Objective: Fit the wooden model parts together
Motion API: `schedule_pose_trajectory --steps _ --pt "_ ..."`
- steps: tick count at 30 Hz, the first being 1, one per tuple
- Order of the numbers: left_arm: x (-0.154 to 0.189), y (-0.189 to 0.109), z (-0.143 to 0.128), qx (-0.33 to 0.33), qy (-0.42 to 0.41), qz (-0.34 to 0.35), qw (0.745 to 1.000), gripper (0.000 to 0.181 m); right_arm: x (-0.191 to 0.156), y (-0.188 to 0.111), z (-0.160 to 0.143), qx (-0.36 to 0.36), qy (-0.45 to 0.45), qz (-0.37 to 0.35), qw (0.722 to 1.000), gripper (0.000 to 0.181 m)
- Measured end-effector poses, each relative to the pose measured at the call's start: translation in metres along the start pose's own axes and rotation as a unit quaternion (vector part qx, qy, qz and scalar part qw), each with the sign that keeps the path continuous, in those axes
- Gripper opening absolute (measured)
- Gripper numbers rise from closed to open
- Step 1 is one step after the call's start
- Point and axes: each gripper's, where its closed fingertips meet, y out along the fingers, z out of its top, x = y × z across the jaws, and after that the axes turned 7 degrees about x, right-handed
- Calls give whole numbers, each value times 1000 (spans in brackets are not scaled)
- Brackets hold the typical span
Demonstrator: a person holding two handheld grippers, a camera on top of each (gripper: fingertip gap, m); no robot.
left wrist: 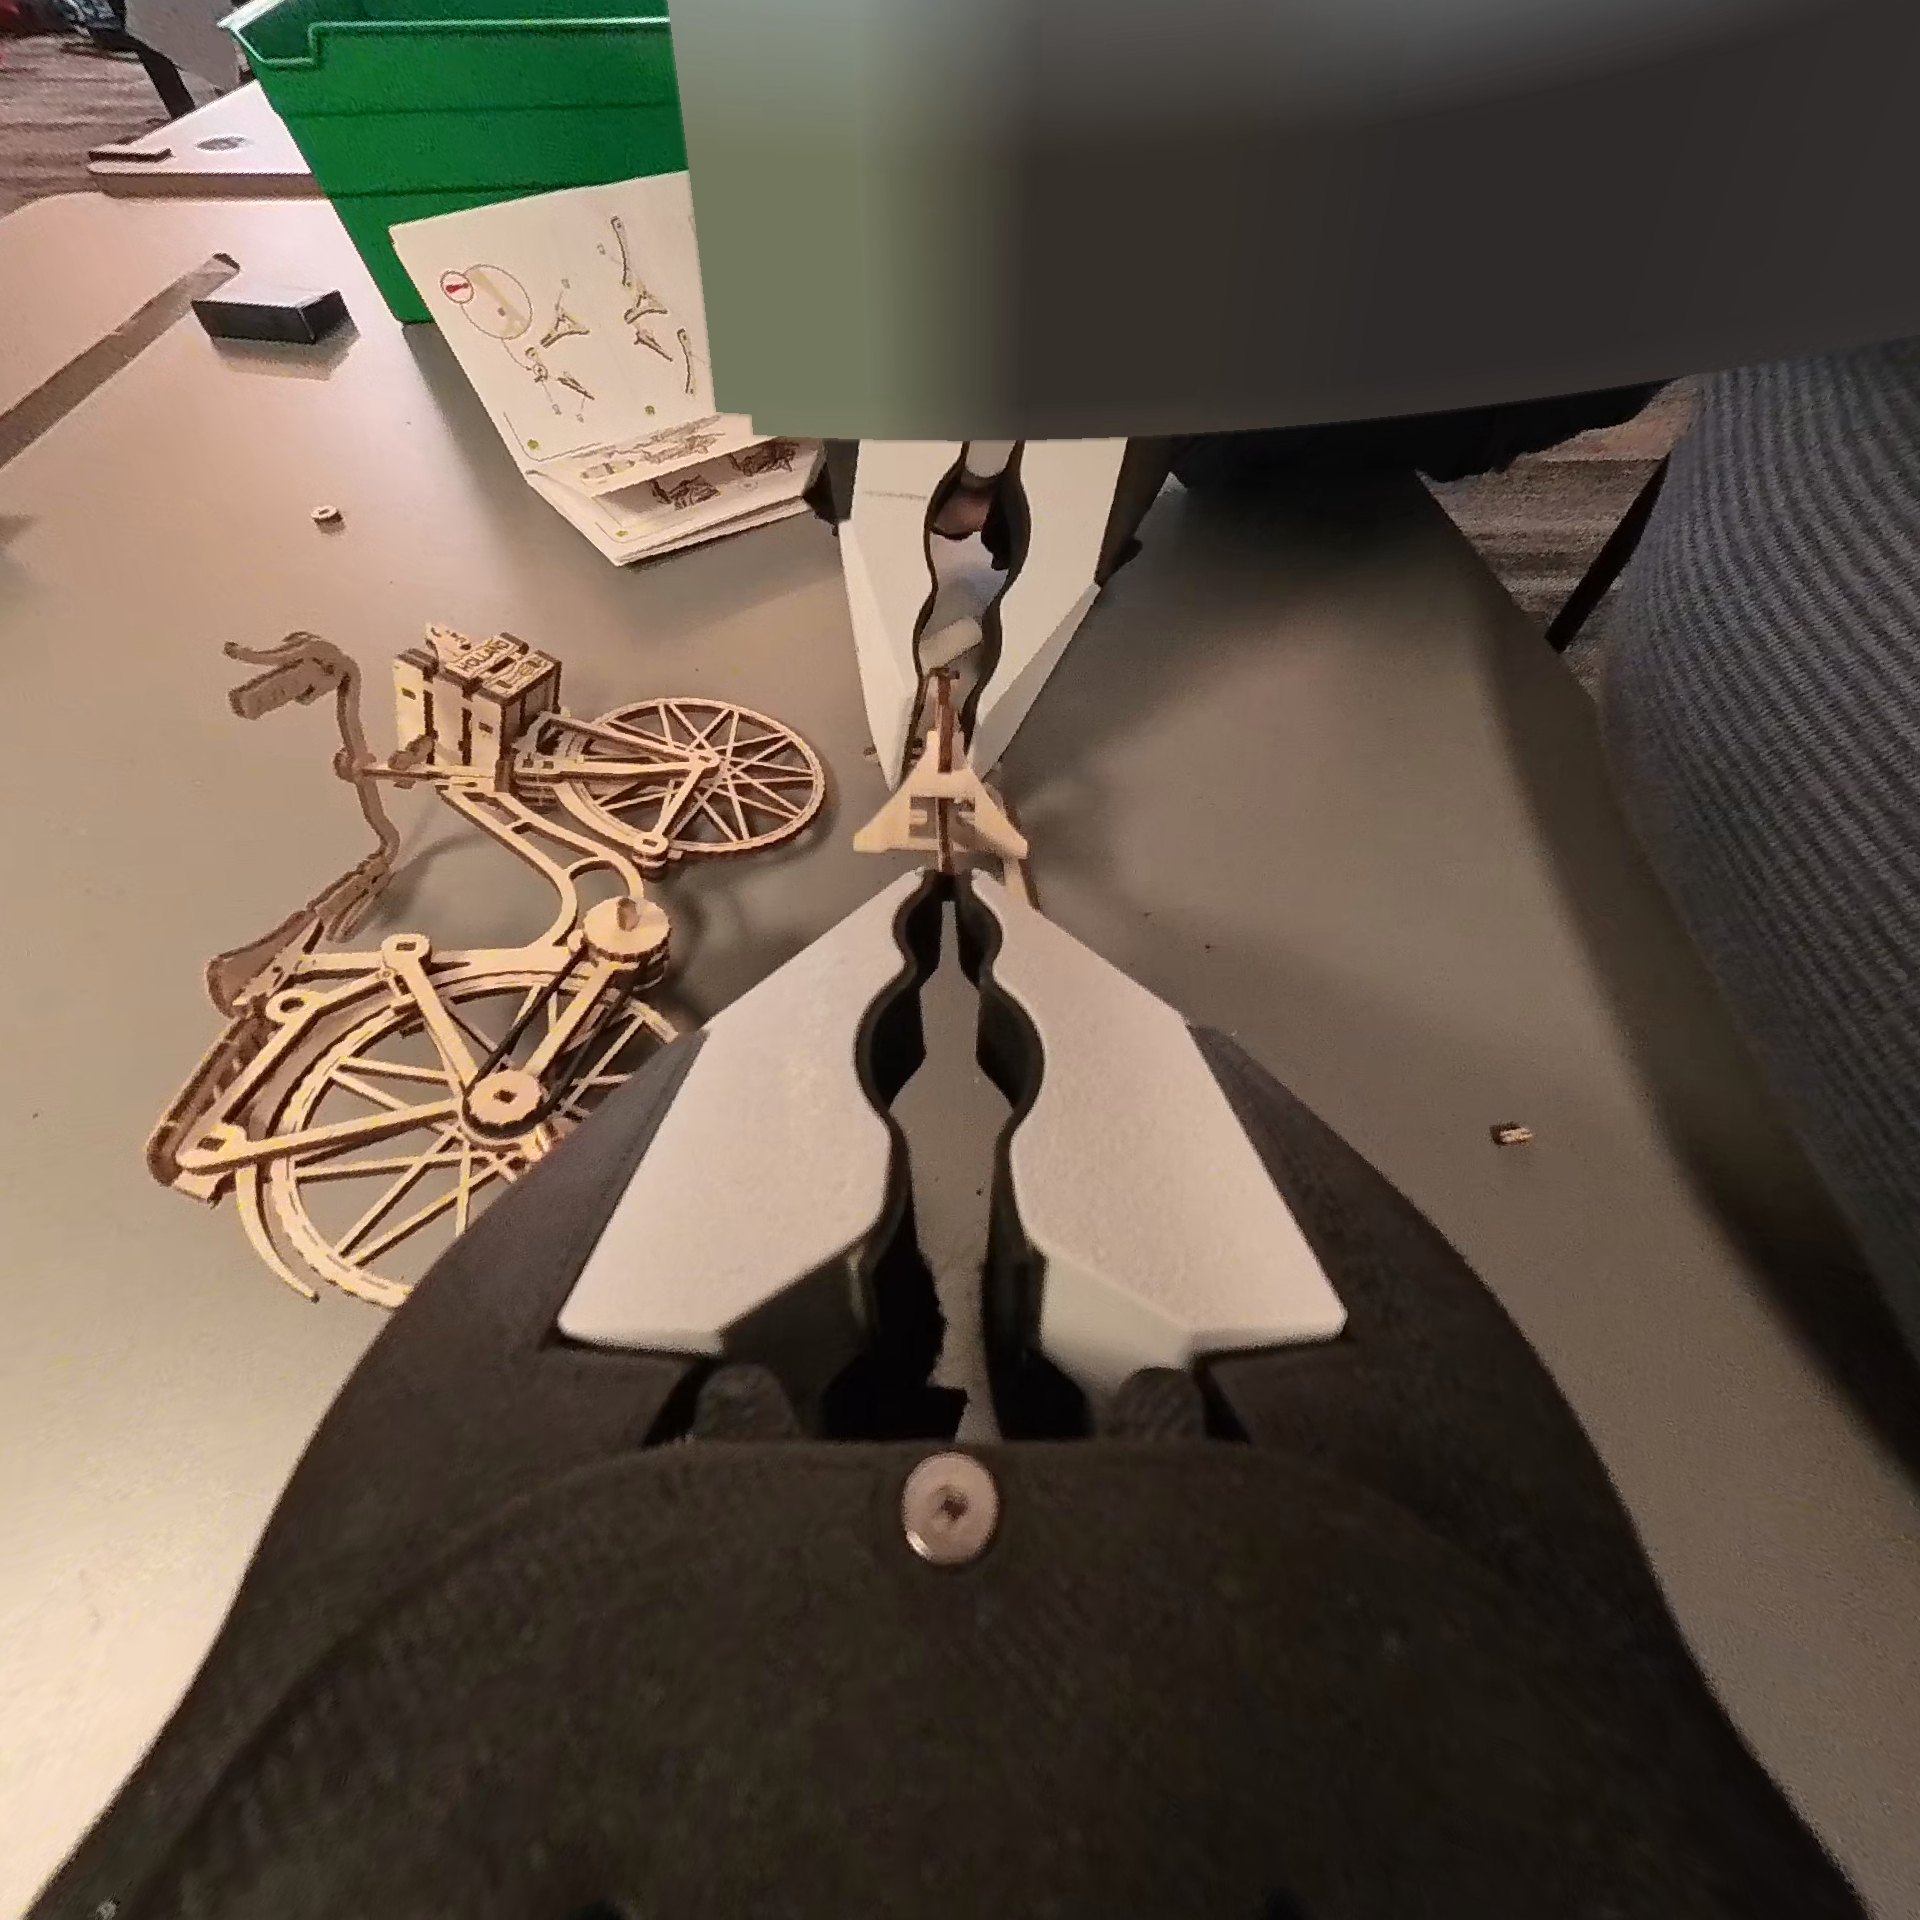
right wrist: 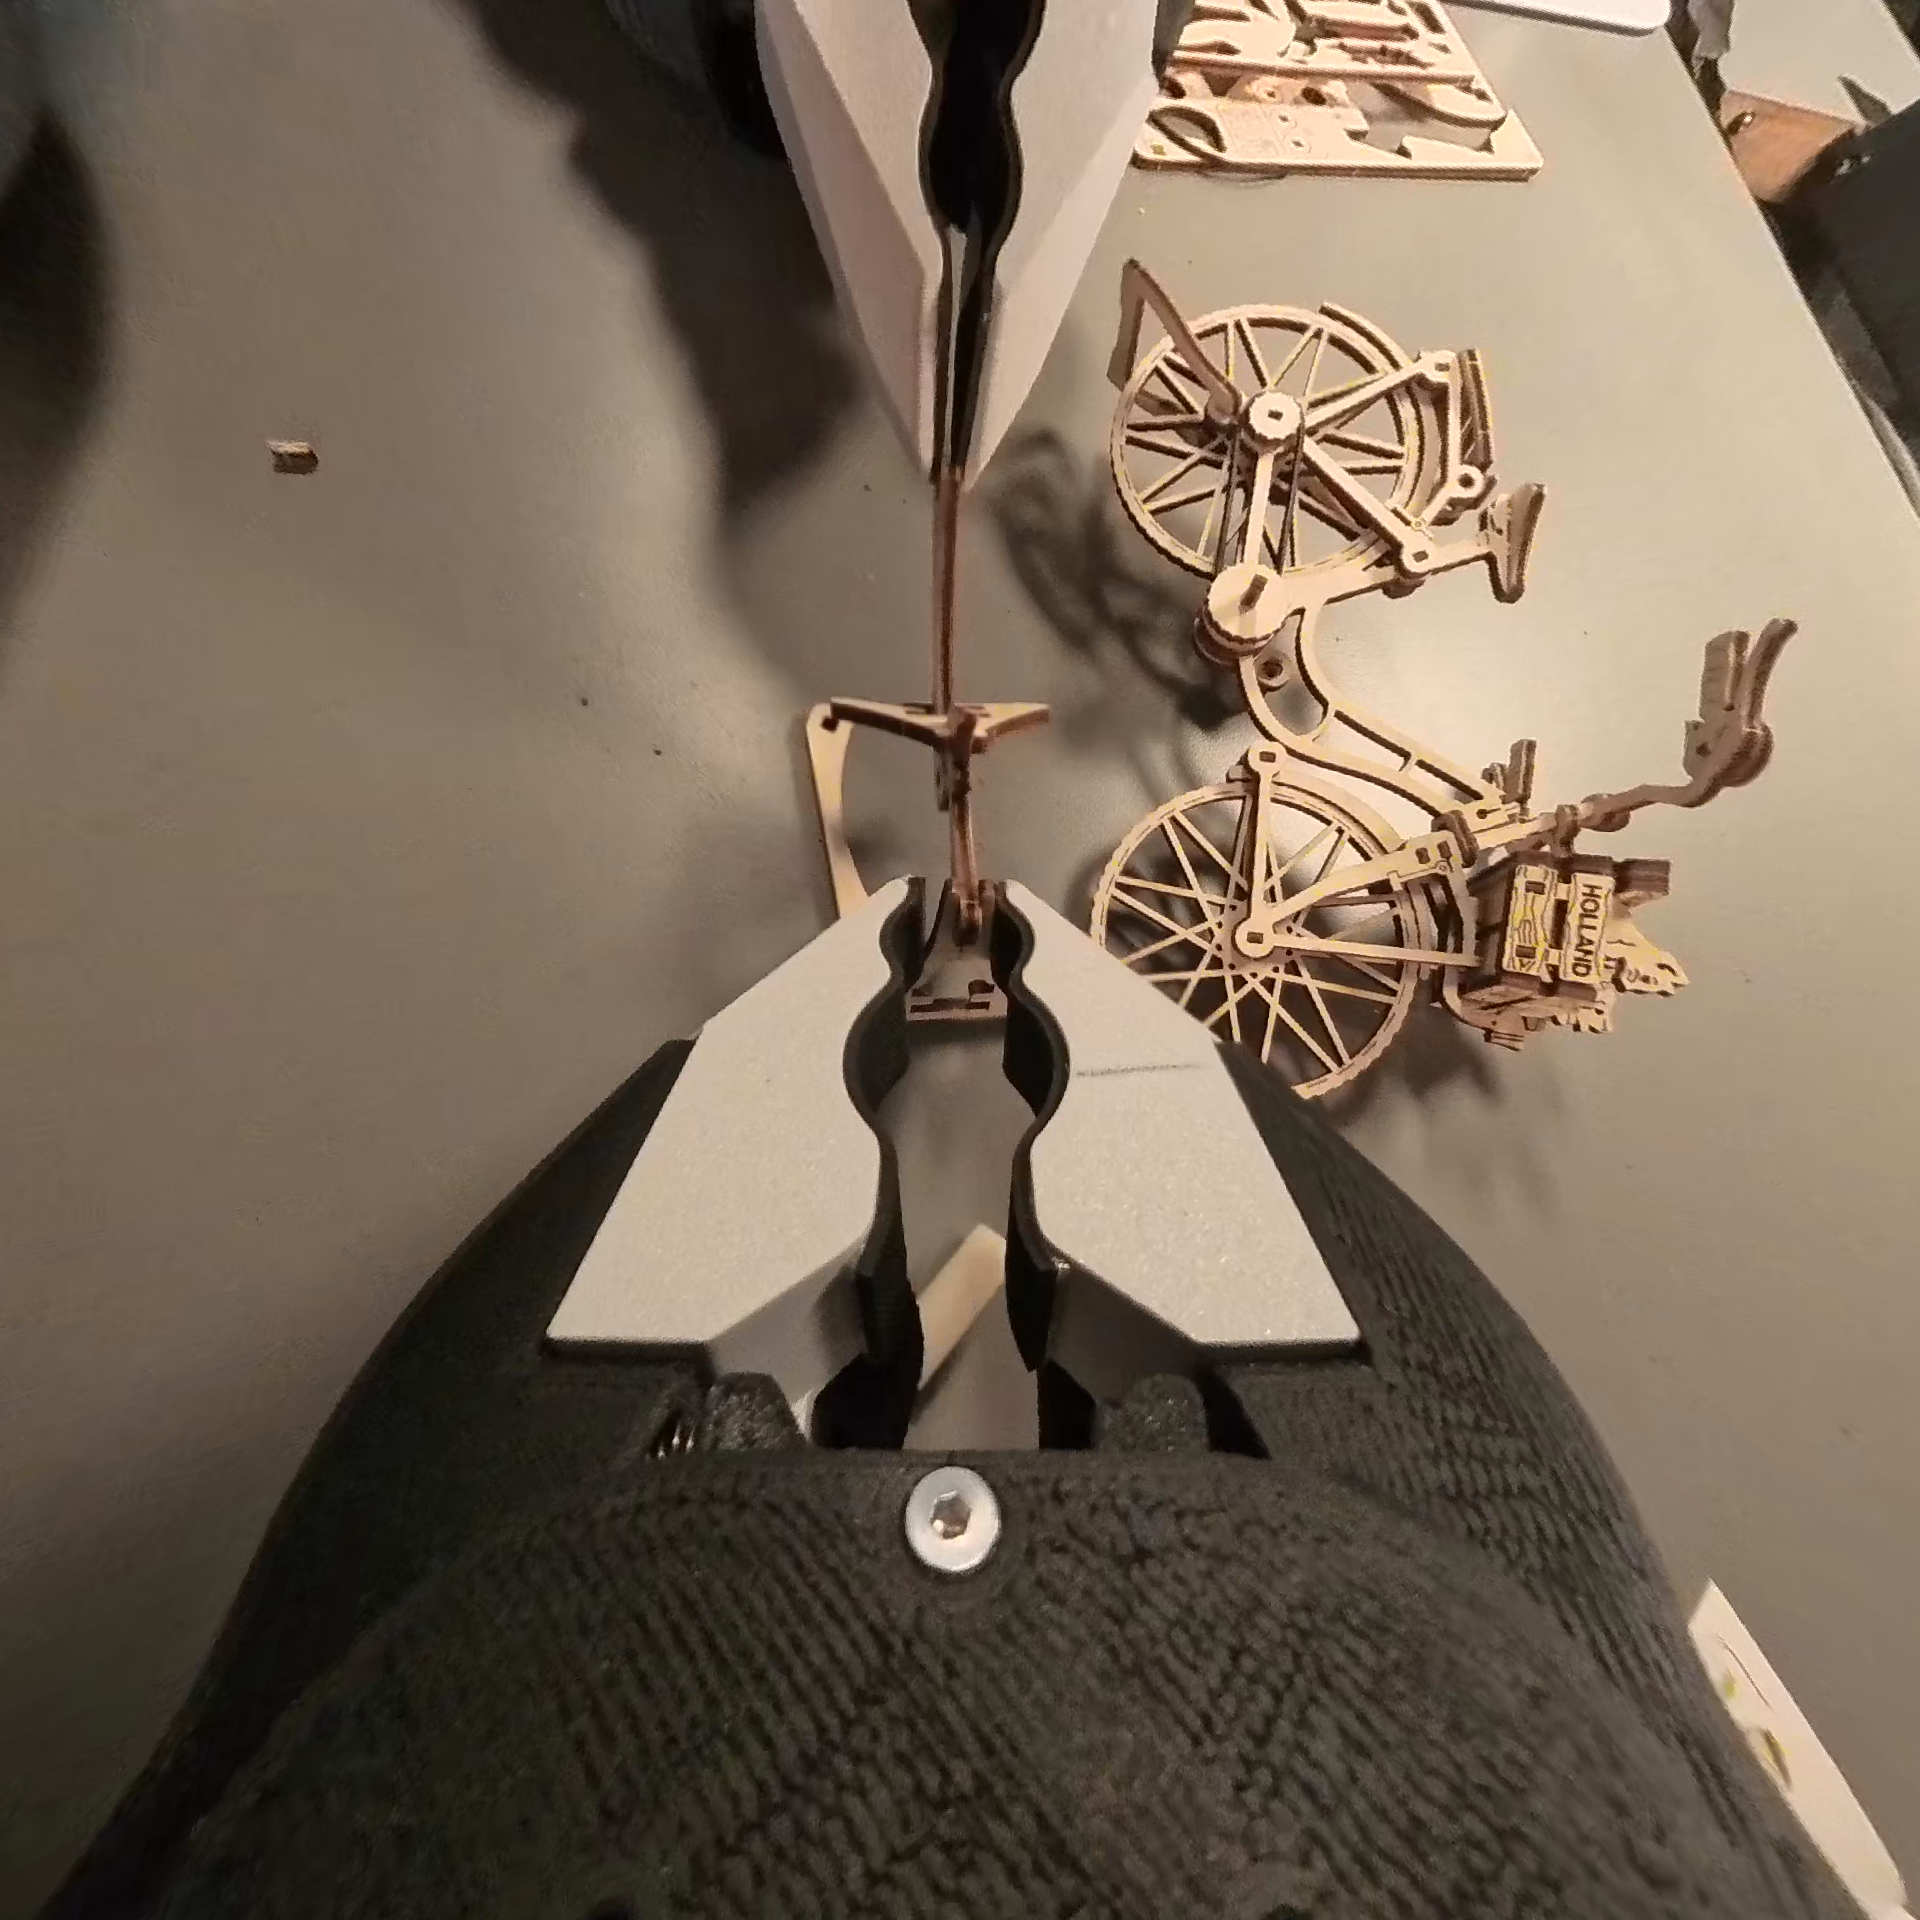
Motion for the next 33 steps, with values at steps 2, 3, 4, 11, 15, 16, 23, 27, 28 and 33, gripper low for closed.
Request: schedule_pose_trajectory --steps 2,3,4,11,15,16,23,27,28,33 --pt "1 1 0 -2 2 -1 1000 2 -1 2 2 4 5 1 1000 10" --pt "1 2 -1 -4 3 -1 1000 2 -2 3 3 7 9 1 1000 10" --pt "2 3 -1 -6 4 -1 1000 2 -3 5 5 11 14 3 1000 10" --pt "4 9 -8 -34 15 0 999 2 -8 15 15 26 43 10 999 10" --pt "4 10 -10 -44 9 0 999 2 -7 16 17 36 66 14 997 10" --pt "4 10 -11 -47 8 0 999 2 -7 16 17 35 68 12 997 10" --pt "2 14 -22 -85 -17 -5 996 2 -4 18 14 28 66 3 997 10" --pt "0 16 -28 -103 -24 -1 994 2 -1 19 13 21 61 -7 998 10" --pt "0 16 -29 -108 -25 -1 994 2 -1 19 12 19 59 -9 998 10" --pt "0 18 -35 -127 -20 1 992 2 2 21 11 15 55 -17 998 10"
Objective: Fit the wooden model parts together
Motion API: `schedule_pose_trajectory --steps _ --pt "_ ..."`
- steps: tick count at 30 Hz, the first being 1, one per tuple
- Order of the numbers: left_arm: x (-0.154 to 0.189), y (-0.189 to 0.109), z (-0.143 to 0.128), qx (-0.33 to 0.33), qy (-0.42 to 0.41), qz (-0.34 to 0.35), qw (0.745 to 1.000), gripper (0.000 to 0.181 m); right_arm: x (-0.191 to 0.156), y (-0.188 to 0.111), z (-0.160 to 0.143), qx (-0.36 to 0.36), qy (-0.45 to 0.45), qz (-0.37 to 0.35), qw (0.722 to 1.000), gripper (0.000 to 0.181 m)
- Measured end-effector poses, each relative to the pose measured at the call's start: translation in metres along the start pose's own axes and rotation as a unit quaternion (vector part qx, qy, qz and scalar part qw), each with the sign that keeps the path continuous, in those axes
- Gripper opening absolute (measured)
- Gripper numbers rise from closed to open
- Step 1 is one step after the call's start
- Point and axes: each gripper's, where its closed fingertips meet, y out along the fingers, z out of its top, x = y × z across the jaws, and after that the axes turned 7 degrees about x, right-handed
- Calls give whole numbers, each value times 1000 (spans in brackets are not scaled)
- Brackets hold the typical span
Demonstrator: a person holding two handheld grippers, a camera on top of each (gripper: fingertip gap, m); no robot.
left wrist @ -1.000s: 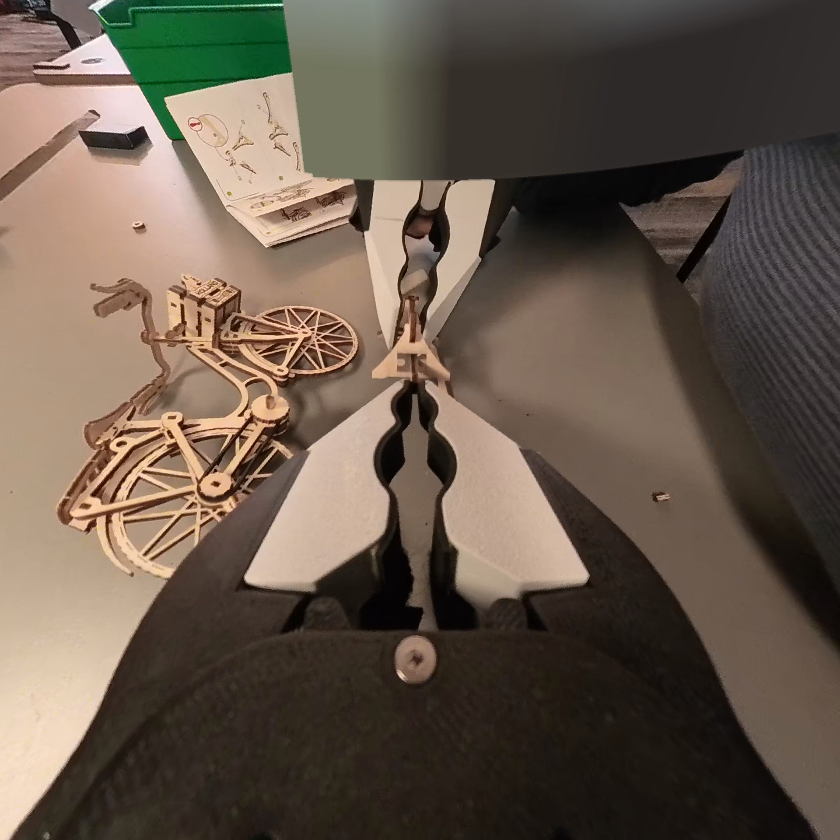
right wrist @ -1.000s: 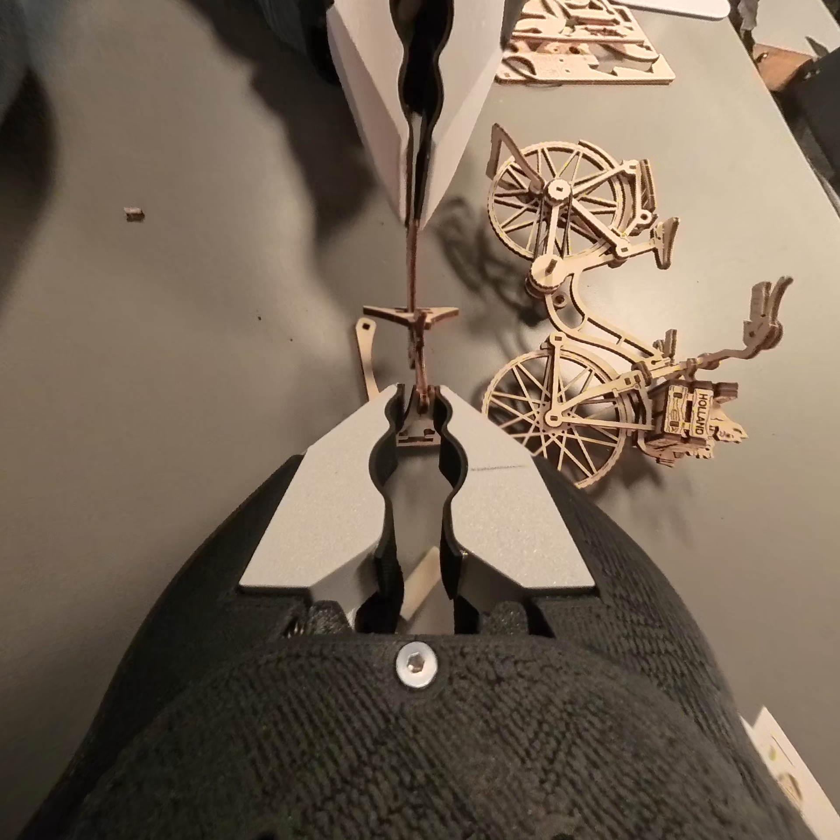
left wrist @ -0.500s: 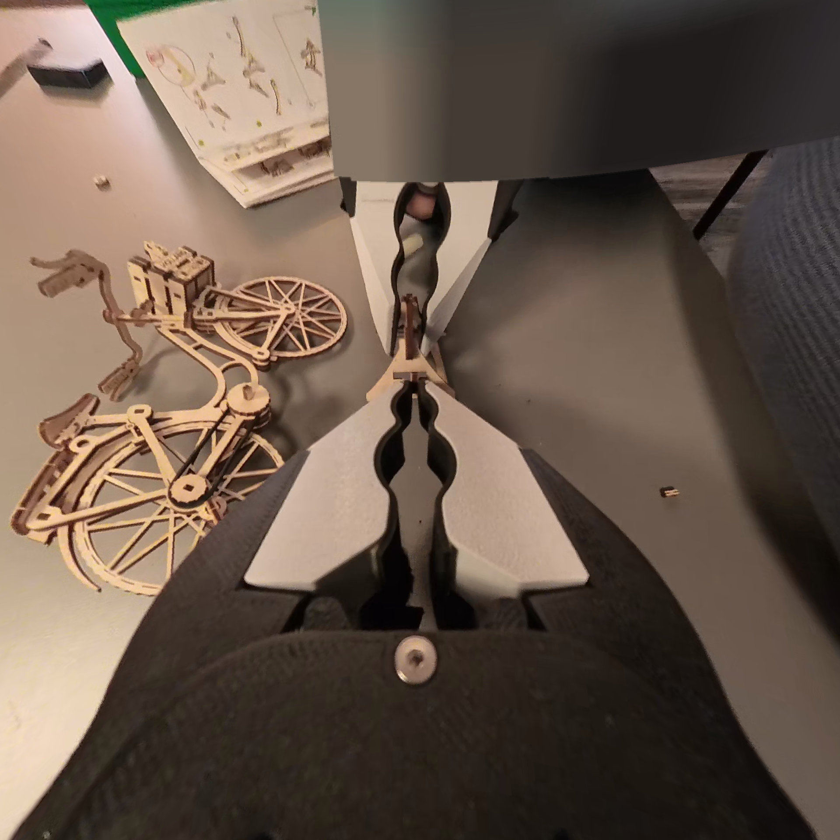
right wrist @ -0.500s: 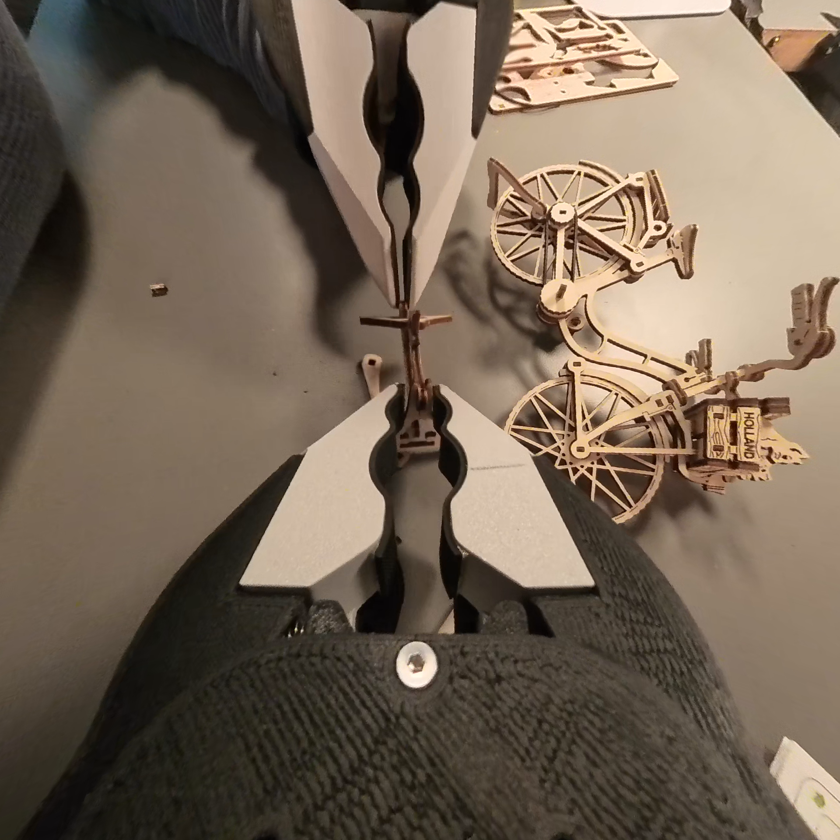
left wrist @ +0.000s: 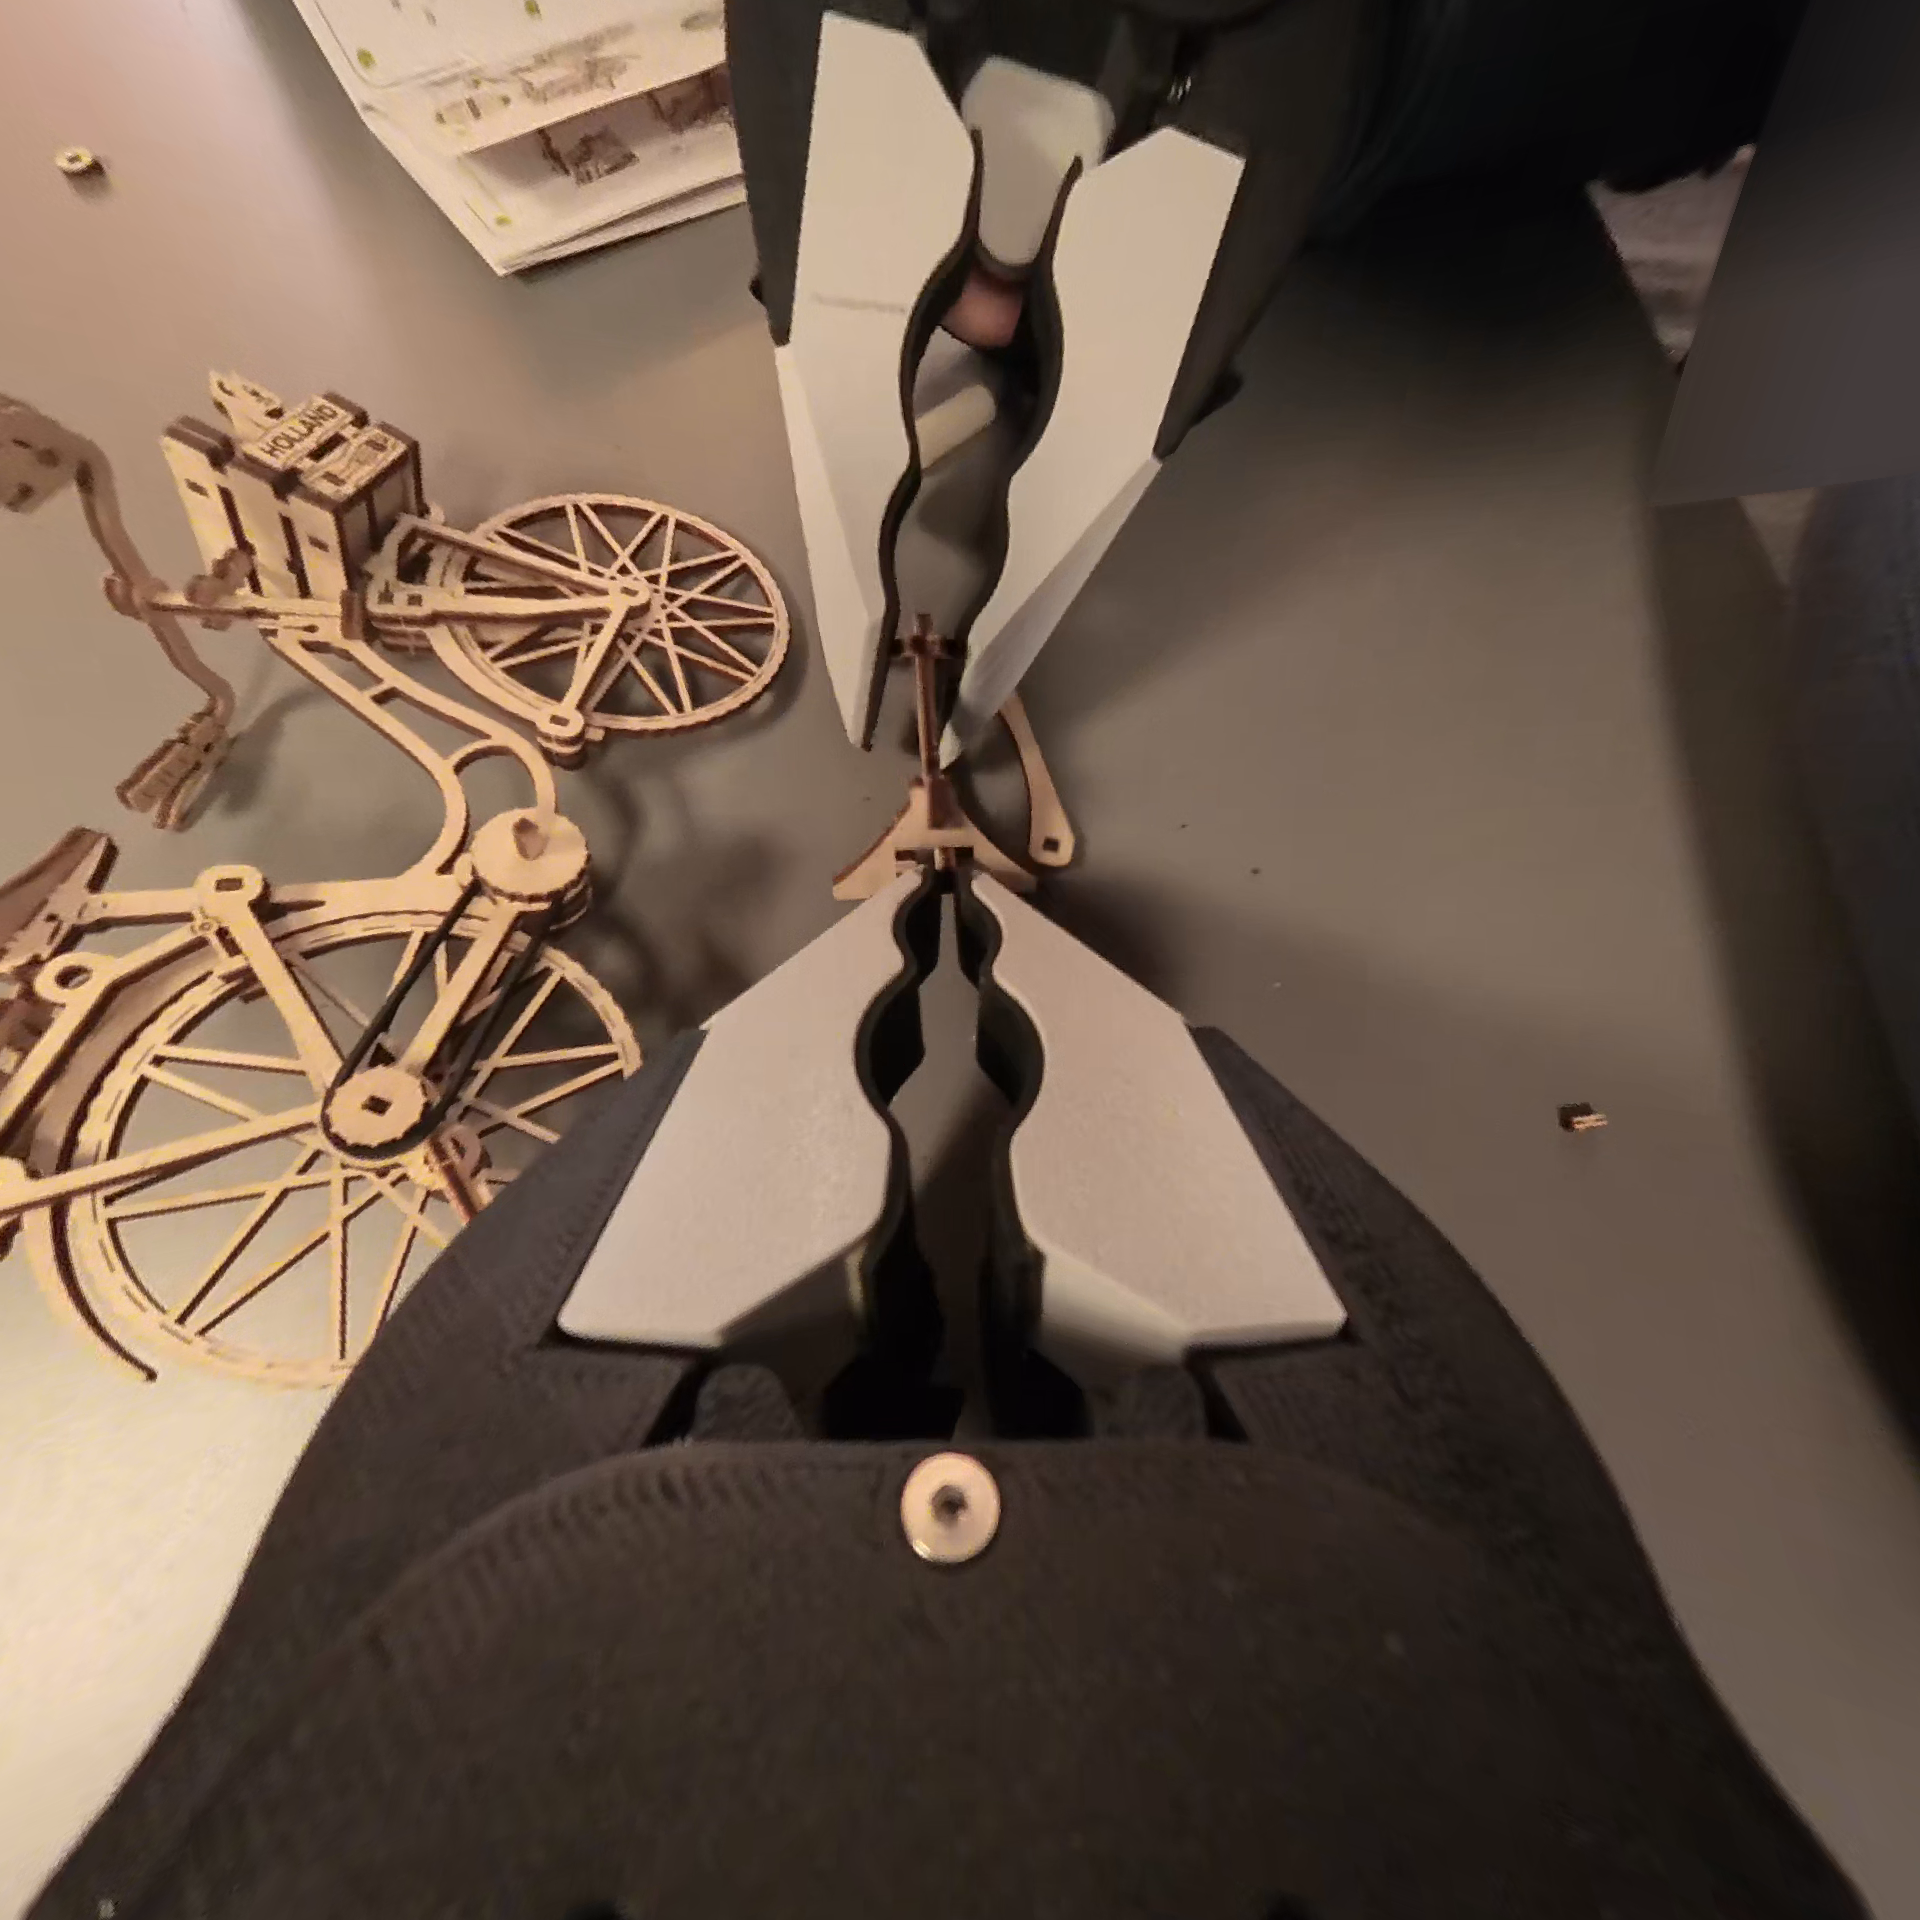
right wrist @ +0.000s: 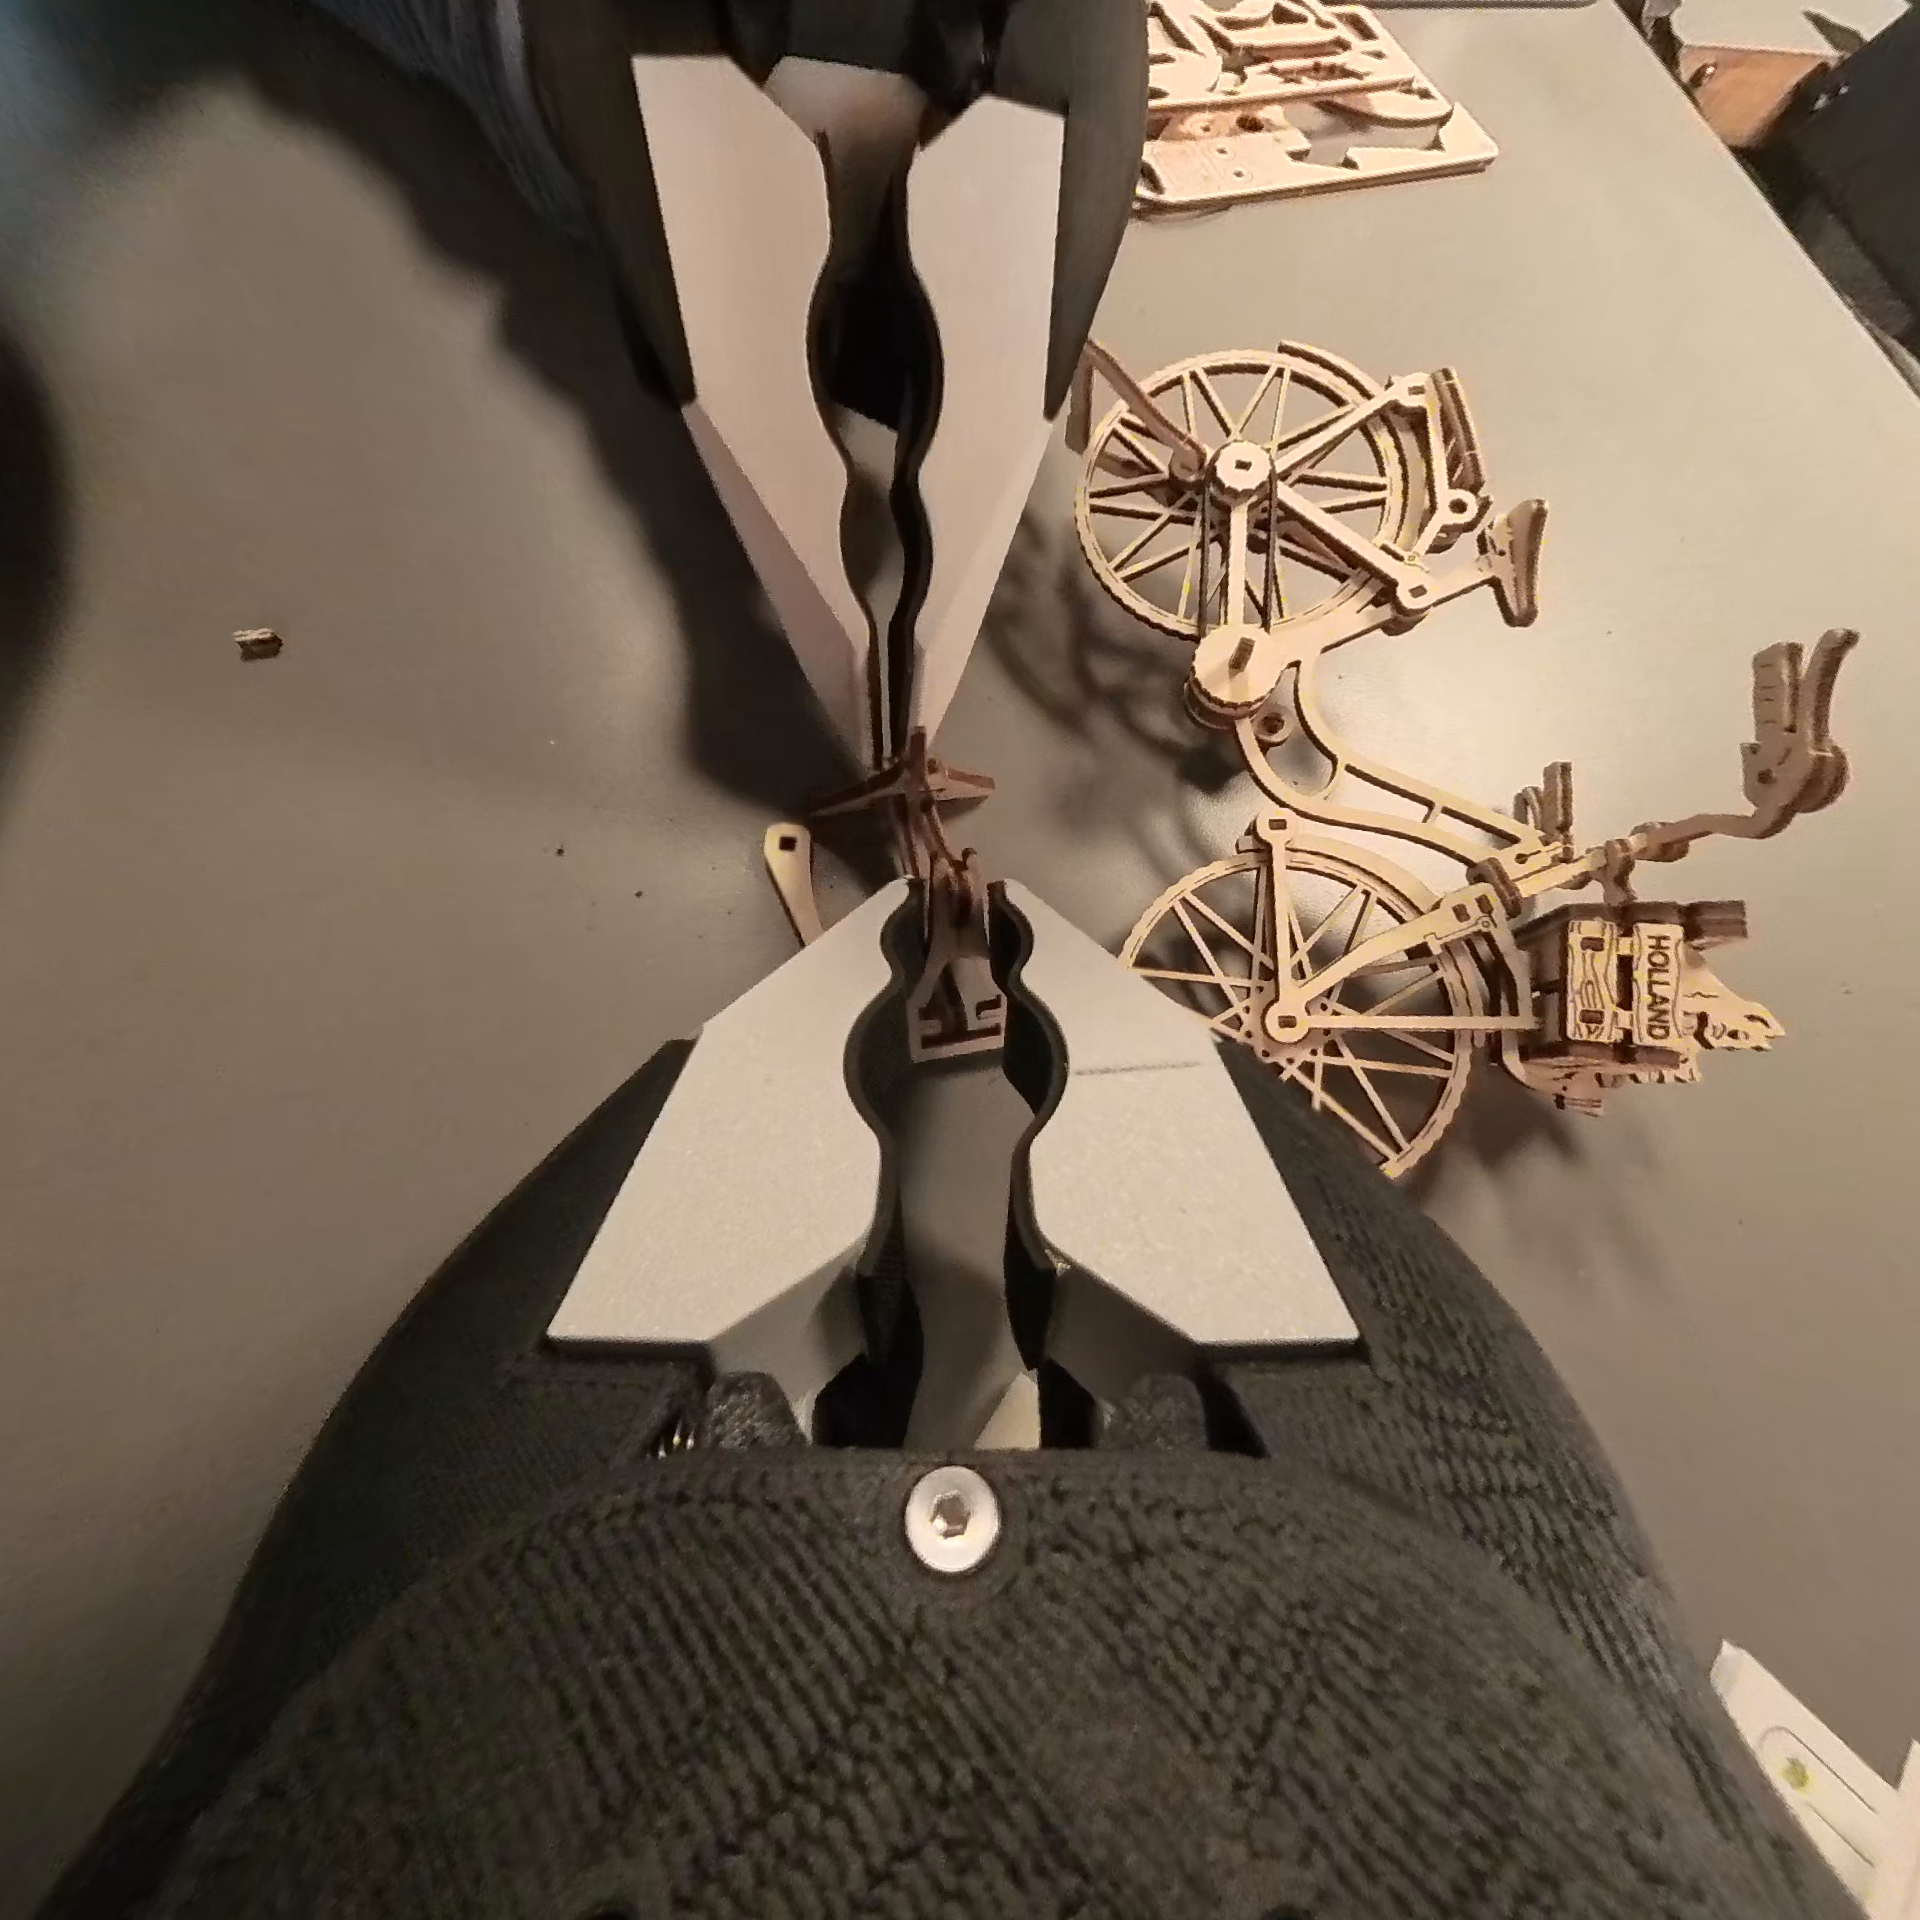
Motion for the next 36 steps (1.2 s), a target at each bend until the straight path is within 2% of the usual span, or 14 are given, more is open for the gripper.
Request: schedule_pose_trajectory --steps 4,7,14,22,27,29,31,33,36 --pt "1 0 1 3 3 -2 1000 2 -1 0 0 3 -7 4 1000 11" --pt "4 -1 2 7 12 -8 1000 3 -2 -3 -5 -4 -21 15 1000 27" --pt "6 -2 -4 -6 18 -16 1000 39 -5 -17 -10 7 -49 41 998 34" --pt "-3 -6 3 20 -12 -1 1000 68 -5 -25 -13 17 -30 65 997 37" --pt "-5 -4 3 16 0 14 1000 64 -14 -31 -9 32 -47 93 994 31" --pt "-3 -4 5 23 4 12 1000 63 -31 -36 -1 55 -58 138 987 27" --pt "-1 -3 7 26 5 8 1000 62 -49 -38 4 59 -54 183 980 33" --pt "7 0 12 34 11 -13 999 61 -58 -35 2 38 -58 197 978 38" --pt "15 2 18 50 29 -23 998 57 -57 -29 -8 -6 -87 177 980 39"
